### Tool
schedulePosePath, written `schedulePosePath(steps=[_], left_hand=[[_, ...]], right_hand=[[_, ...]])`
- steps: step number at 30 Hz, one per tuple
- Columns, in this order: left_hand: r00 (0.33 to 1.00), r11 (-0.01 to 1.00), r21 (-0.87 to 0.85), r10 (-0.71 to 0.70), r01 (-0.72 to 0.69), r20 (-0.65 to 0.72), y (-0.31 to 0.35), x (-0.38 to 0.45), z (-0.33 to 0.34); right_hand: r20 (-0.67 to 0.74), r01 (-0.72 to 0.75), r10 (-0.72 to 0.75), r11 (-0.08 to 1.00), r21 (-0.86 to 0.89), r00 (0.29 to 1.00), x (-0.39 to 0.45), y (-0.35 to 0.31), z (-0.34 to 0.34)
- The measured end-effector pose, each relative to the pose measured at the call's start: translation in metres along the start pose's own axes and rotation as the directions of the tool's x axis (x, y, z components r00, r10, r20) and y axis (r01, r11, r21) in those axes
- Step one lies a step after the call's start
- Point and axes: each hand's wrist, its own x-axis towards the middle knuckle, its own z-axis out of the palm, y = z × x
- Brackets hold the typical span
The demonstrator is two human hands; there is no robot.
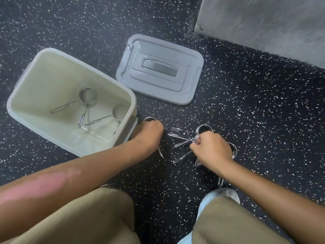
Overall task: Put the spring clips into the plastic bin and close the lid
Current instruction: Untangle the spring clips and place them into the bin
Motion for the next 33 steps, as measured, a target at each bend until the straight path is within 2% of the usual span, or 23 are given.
schedulePosePath(steps=[3, 5, 10, 13, 16, 18, 21, 23, 25, 27, 29, 31, 33], left_hand=[[0.999, 0.996, -0.09, -0.008, 0.006, -0.03, 0.0, -0.003, -0.002], [0.998, 0.981, -0.191, -0.009, -0.004, -0.067, 0.0, -0.01, -0.004], [0.978, 0.937, -0.322, 0.076, -0.137, -0.196, 0.003, -0.042, -0.017], [0.942, 0.911, -0.331, 0.147, -0.248, -0.302, -0.006, -0.064, -0.027], [0.903, 0.885, -0.336, 0.182, -0.323, -0.39, -0.021, -0.085, -0.039], [0.849, 0.869, -0.315, 0.195, -0.381, -0.49, -0.03, -0.095, -0.048], [0.801, 0.86, -0.291, 0.198, -0.418, -0.565, -0.04, -0.106, -0.061], [0.779, 0.852, -0.294, 0.191, -0.434, -0.597, -0.045, -0.111, -0.068], [0.759, 0.841, -0.291, 0.198, -0.457, -0.62, -0.049, -0.115, -0.074], [0.746, 0.839, -0.284, 0.197, -0.464, -0.636, -0.054, -0.118, -0.078], [0.749, 0.841, -0.276, 0.208, -0.466, -0.629, -0.059, -0.121, -0.079], [0.753, 0.849, -0.239, 0.247, -0.472, -0.611, -0.068, -0.128, -0.078], [0.758, 0.863, -0.185, 0.288, -0.471, -0.585, -0.084, -0.137, -0.075]], right_hand=[[-0.078, -0.015, 0.026, 0.991, 0.135, 0.997, -0.009, 0.01, -0.004], [-0.102, 0.004, 0.027, 0.959, 0.284, 0.994, -0.014, 0.02, -0.011], [-0.089, 0.078, -0.025, 0.74, 0.668, 0.996, -0.035, 0.031, -0.042], [-0.133, 0.16, -0.091, 0.645, 0.747, 0.987, -0.048, 0.028, -0.065], [-0.124, 0.167, -0.116, 0.522, 0.837, 0.985, -0.054, 0.019, -0.079], [-0.084, 0.134, -0.14, 0.4, 0.907, 0.987, -0.053, 0.013, -0.083], [0.049, -0.033, -0.162, 0.101, 0.994, 0.986, -0.05, -0.001, -0.086], [0.117, -0.137, -0.205, -0.087, 0.987, 0.972, -0.048, -0.014, -0.088], [0.161, -0.224, -0.279, -0.211, 0.952, 0.947, -0.046, -0.027, -0.09], [0.176, -0.267, -0.339, -0.244, 0.932, 0.924, -0.046, -0.039, -0.09], [0.169, -0.256, -0.36, -0.21, 0.944, 0.917, -0.046, -0.047, -0.09], [0.16, -0.218, -0.34, -0.138, 0.966, 0.927, -0.046, -0.054, -0.089], [0.176, -0.186, -0.29, -0.008, 0.983, 0.941, -0.046, -0.06, -0.089]])
